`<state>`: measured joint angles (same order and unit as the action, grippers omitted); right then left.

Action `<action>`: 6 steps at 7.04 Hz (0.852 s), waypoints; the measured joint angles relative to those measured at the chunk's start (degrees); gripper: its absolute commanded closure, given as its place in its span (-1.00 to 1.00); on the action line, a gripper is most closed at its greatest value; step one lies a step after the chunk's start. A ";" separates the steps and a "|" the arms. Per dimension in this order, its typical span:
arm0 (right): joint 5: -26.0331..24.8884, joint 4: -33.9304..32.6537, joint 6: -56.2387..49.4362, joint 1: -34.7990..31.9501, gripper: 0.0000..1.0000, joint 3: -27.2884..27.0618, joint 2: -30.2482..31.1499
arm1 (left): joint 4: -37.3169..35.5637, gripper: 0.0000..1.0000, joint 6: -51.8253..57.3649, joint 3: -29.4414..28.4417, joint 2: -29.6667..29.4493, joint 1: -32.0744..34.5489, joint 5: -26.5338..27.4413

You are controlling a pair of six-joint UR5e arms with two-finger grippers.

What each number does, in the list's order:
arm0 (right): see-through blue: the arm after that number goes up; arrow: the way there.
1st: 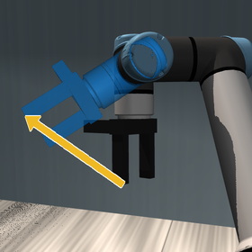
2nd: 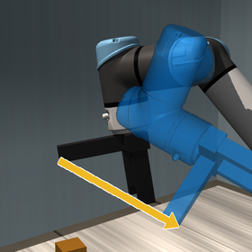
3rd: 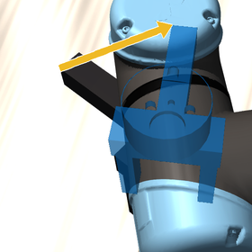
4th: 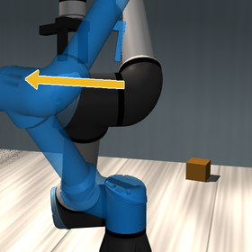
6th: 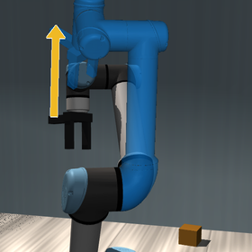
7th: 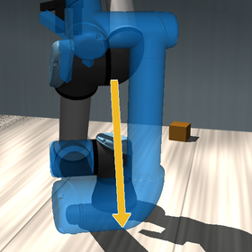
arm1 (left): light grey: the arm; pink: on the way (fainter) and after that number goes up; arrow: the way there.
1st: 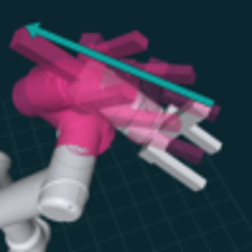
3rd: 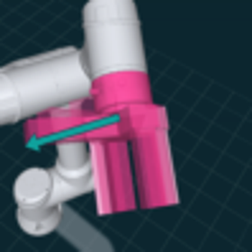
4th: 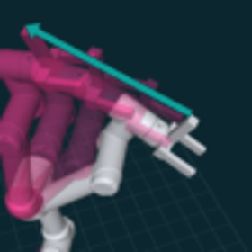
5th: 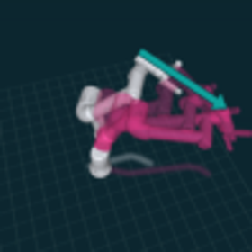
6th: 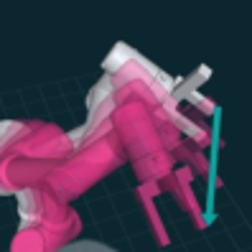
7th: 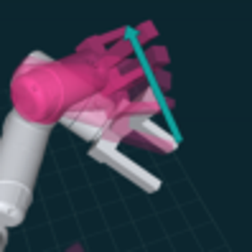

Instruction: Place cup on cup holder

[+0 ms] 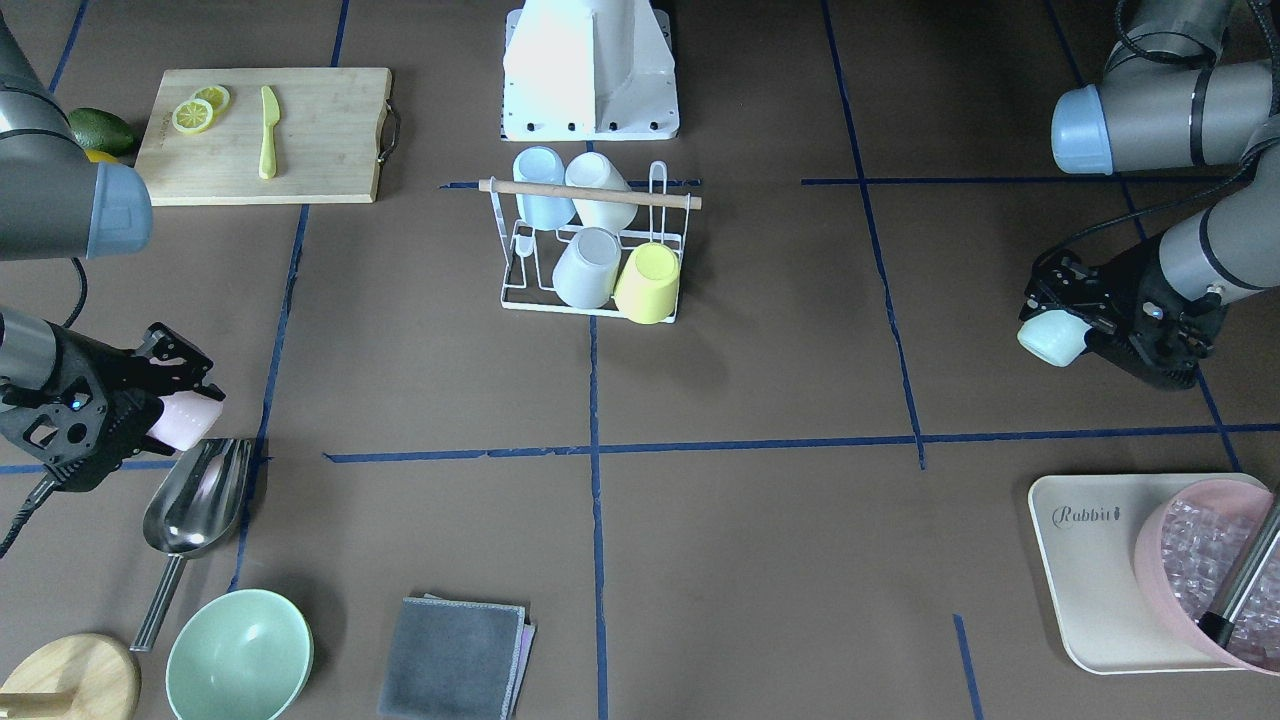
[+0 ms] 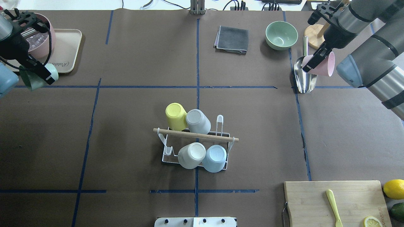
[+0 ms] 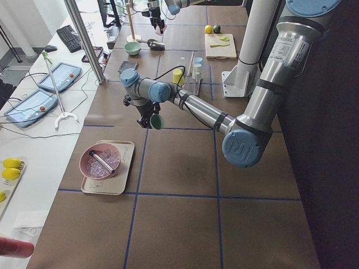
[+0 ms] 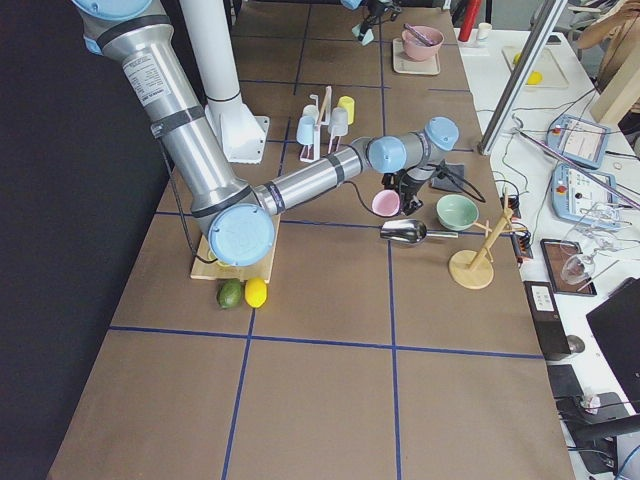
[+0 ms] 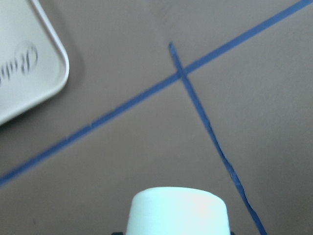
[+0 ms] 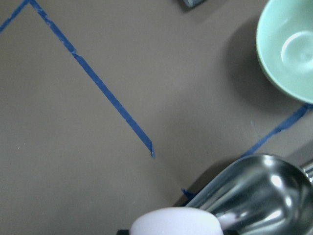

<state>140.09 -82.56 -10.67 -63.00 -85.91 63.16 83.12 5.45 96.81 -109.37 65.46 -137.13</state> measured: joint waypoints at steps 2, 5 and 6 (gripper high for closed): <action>0.07 8.16 -0.58 -0.04 1.00 0.91 -0.37 | 15.19 0.83 -0.34 0.57 2.16 0.00 5.00; -0.06 21.26 -1.10 -0.27 1.00 0.90 -0.63 | 43.35 0.84 -14.09 2.60 6.43 -0.52 11.99; -0.42 26.66 -1.05 -0.29 1.00 0.97 -0.68 | 52.11 0.84 -18.54 2.61 7.01 -1.31 12.83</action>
<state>139.67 -55.89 -11.71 -63.29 -84.94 62.48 135.23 -13.09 99.42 -102.36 64.15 -124.30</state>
